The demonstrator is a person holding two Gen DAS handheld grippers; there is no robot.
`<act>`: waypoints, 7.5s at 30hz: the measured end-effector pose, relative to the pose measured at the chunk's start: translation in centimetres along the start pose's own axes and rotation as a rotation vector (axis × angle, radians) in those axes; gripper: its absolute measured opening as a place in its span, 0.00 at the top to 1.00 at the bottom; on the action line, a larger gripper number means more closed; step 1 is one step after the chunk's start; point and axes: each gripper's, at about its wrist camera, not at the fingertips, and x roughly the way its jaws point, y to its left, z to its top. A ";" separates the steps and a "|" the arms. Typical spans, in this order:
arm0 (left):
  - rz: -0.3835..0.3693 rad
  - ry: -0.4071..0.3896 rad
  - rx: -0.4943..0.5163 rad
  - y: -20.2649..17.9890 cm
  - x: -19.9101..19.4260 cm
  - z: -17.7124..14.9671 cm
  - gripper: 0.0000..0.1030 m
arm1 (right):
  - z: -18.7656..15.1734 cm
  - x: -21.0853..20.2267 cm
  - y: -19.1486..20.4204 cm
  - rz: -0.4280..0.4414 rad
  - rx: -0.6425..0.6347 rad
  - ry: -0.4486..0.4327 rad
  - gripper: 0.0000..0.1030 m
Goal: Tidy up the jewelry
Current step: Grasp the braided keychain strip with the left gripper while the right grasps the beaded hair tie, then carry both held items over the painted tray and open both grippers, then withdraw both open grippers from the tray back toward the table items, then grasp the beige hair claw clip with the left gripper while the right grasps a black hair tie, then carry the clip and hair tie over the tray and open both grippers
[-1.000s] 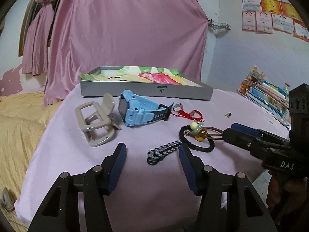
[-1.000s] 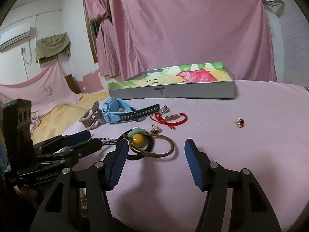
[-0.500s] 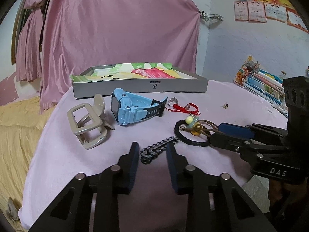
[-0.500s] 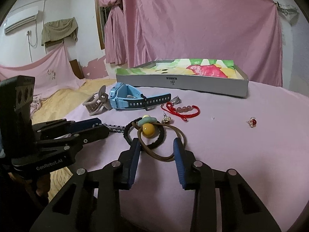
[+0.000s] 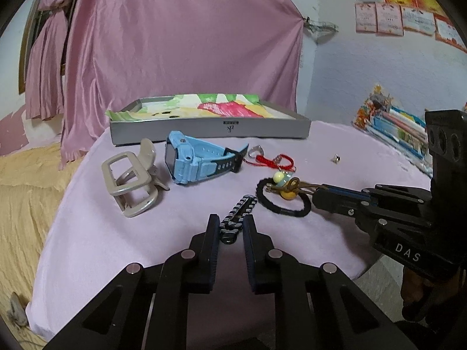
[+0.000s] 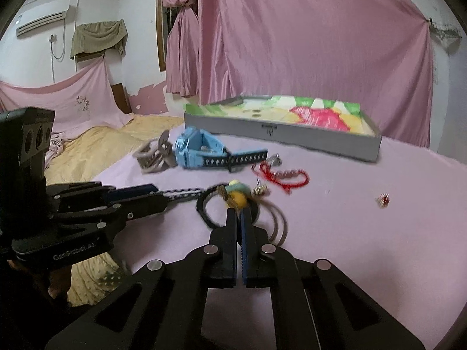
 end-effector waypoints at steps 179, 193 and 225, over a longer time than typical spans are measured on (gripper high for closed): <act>0.145 0.059 -0.243 6.8 0.1 3.0 0.61 | 1.4 3.4 2.2 -0.019 0.123 0.047 0.91; 0.151 -0.058 -0.247 7.7 -1.2 6.3 0.61 | 5.4 2.5 0.3 -0.005 0.113 -0.031 0.91; 0.039 0.107 -0.242 11.1 13.8 15.3 0.61 | 13.4 17.3 -9.2 0.021 0.219 0.161 0.91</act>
